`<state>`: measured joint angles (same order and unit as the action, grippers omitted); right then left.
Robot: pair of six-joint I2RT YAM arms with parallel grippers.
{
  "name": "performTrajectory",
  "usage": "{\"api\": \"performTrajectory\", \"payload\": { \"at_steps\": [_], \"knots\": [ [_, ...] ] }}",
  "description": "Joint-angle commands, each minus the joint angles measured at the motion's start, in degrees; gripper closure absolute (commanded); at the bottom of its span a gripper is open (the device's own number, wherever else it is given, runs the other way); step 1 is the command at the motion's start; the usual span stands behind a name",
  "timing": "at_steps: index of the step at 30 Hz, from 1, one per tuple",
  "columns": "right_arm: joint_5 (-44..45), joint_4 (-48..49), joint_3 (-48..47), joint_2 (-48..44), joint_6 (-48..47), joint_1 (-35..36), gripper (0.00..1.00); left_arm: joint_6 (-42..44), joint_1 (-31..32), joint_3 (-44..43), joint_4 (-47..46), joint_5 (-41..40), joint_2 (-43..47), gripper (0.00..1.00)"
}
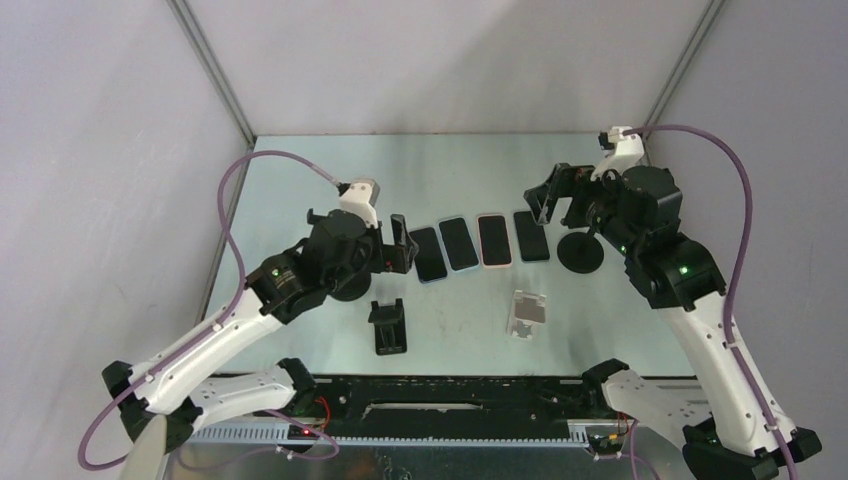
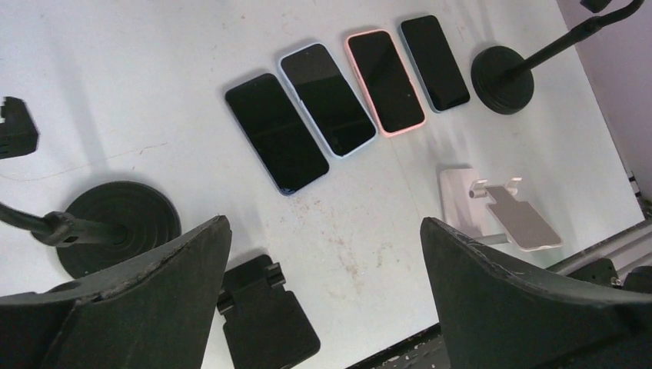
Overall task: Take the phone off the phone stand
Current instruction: Reset both arms
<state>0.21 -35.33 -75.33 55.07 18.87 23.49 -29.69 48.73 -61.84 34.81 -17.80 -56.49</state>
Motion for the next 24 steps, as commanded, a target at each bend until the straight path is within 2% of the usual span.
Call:
{"api": "performTrajectory", "payload": {
  "at_steps": [1,7,13,18,24],
  "knots": [
    [-0.66,-5.87,1.11,-3.82,2.31,0.15,0.01,2.81,-0.22,1.59,-1.12,-4.3,3.33,0.0],
    [2.13,-12.6,2.32,-12.78,3.72,0.17,0.01,5.16,-0.29,-0.05,4.25,-9.29,6.92,0.0],
    [7.39,-15.48,7.99,-25.15,3.8,0.23,0.01,6.13,-0.26,-3.1,13.16,-23.19,12.12,0.0],
    [12.52,-14.43,12.74,-34.85,2.05,0.1,0.01,6.04,-0.29,2.4,14.99,-28.11,22.37,0.0],
    [15.19,-14.29,15.4,-38.01,1.19,0.09,0.01,4.71,-0.22,10.75,14.3,-30.53,35.05,0.0]
  ]
}}
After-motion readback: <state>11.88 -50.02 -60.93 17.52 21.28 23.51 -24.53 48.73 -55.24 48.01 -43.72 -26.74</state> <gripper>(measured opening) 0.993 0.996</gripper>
